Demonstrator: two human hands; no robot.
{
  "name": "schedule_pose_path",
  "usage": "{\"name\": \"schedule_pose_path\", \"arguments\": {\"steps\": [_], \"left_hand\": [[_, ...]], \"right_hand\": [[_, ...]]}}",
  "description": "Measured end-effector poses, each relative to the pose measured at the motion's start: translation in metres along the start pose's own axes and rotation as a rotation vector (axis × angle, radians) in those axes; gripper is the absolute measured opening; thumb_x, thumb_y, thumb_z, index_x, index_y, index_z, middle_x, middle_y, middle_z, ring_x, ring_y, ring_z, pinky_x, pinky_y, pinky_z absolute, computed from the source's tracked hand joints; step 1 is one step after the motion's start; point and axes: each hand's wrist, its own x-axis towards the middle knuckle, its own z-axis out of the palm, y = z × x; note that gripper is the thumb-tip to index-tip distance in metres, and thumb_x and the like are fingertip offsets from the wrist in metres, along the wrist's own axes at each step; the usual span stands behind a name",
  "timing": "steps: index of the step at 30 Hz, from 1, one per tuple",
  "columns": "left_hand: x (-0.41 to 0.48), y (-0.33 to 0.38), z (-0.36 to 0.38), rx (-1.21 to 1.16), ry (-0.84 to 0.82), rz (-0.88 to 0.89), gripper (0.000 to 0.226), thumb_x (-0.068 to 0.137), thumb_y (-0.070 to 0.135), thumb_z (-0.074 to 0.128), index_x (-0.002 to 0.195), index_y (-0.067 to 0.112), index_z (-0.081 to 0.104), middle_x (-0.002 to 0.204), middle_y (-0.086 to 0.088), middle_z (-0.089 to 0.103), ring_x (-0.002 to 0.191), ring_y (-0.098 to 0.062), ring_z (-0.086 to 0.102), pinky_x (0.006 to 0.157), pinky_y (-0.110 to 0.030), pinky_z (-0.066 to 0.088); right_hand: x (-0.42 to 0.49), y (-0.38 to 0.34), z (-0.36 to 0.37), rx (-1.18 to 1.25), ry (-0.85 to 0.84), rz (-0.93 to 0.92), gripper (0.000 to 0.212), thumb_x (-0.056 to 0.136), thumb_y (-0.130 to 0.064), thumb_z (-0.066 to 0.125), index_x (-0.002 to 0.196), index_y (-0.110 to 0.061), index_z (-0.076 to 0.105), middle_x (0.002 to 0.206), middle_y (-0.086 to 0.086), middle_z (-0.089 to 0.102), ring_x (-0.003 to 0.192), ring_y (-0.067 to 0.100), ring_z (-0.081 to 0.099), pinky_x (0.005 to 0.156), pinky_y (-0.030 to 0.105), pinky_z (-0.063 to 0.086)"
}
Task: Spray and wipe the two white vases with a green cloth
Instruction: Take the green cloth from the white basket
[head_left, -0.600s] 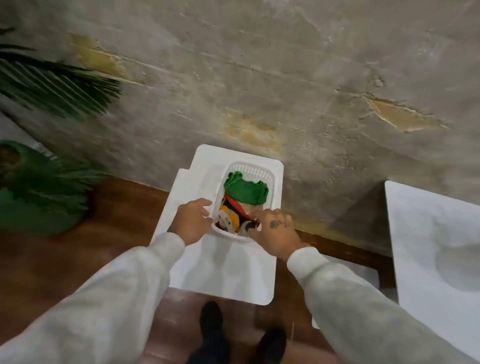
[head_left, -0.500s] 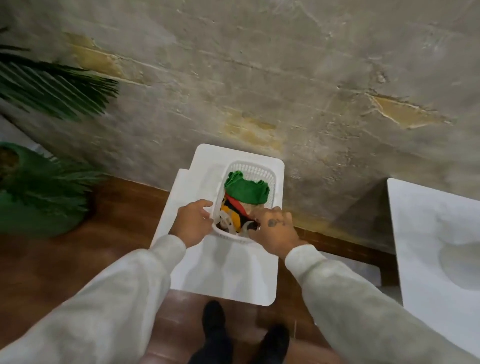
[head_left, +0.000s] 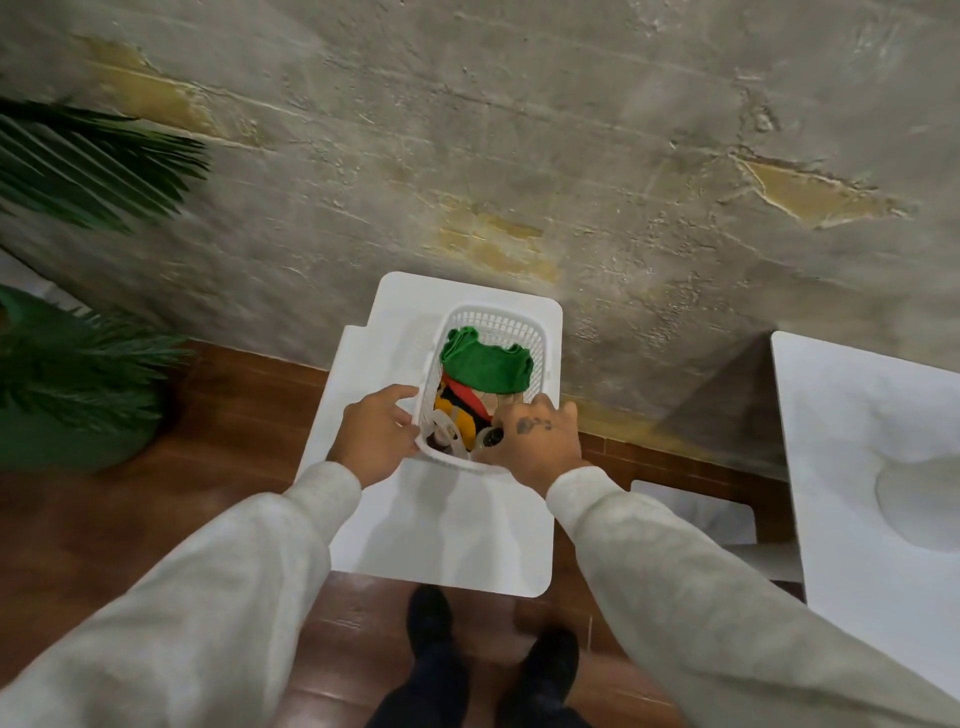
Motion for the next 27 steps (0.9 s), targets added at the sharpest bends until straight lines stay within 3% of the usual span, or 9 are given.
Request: {"name": "schedule_pose_path", "arguments": {"steps": [6, 10, 15, 19, 23, 27], "left_hand": [[0.0, 0.001, -0.002, 0.129, 0.025, 0.065, 0.044, 0.087, 0.008, 0.066, 0.128, 0.024, 0.06, 0.109, -0.005, 0.066, 0.088, -0.022, 0.066, 0.078, -0.029, 0.056], [0.001, 0.011, -0.008, 0.211, 0.076, 0.14, 0.037, 0.087, 0.013, 0.067, 0.123, 0.02, 0.063, 0.113, -0.001, 0.064, 0.085, -0.013, 0.063, 0.07, -0.02, 0.045], [-0.004, 0.041, -0.009, 0.292, 0.14, 0.363, 0.026, 0.085, 0.016, 0.07, 0.111, 0.019, 0.069, 0.107, 0.001, 0.067, 0.081, -0.008, 0.062, 0.067, -0.009, 0.04], [-0.015, 0.073, 0.007, 0.277, 0.105, 0.441, 0.022, 0.085, 0.02, 0.069, 0.107, 0.022, 0.07, 0.101, 0.007, 0.066, 0.084, -0.005, 0.063, 0.071, -0.01, 0.042], [-0.024, 0.11, 0.048, 0.244, -0.009, 0.532, 0.021, 0.084, 0.017, 0.07, 0.105, 0.02, 0.072, 0.097, 0.008, 0.068, 0.082, 0.004, 0.06, 0.073, -0.004, 0.041], [-0.03, 0.141, 0.097, 0.215, -0.133, 0.619, 0.019, 0.084, 0.019, 0.07, 0.103, 0.022, 0.072, 0.098, 0.008, 0.07, 0.083, -0.001, 0.064, 0.079, -0.018, 0.049]], "right_hand": [[0.001, -0.004, -0.005, 0.045, 0.012, 0.023, 0.042, 0.078, -0.057, 0.065, 0.104, -0.024, 0.059, 0.105, 0.004, 0.063, 0.106, 0.026, 0.052, 0.091, 0.042, 0.036], [-0.002, -0.002, -0.017, 0.198, 0.048, 0.057, 0.031, 0.072, -0.044, 0.073, 0.087, -0.019, 0.063, 0.089, 0.002, 0.063, 0.088, 0.025, 0.06, 0.079, 0.035, 0.044], [-0.017, 0.012, -0.052, 0.45, 0.164, 0.087, 0.029, 0.073, -0.033, 0.075, 0.089, -0.01, 0.066, 0.086, 0.004, 0.062, 0.075, 0.024, 0.062, 0.062, 0.031, 0.054], [-0.045, 0.044, -0.084, 0.661, 0.284, 0.105, 0.026, 0.068, -0.033, 0.081, 0.085, -0.016, 0.071, 0.078, 0.0, 0.067, 0.069, 0.015, 0.063, 0.051, 0.026, 0.052], [-0.085, 0.096, -0.103, 0.76, 0.411, 0.233, 0.024, 0.069, -0.034, 0.082, 0.083, -0.02, 0.069, 0.076, -0.007, 0.065, 0.069, 0.006, 0.061, 0.057, 0.026, 0.056], [-0.12, 0.154, -0.096, 0.775, 0.493, 0.378, 0.026, 0.068, -0.041, 0.081, 0.082, -0.021, 0.072, 0.075, -0.004, 0.069, 0.071, 0.01, 0.066, 0.057, 0.026, 0.058]]}}
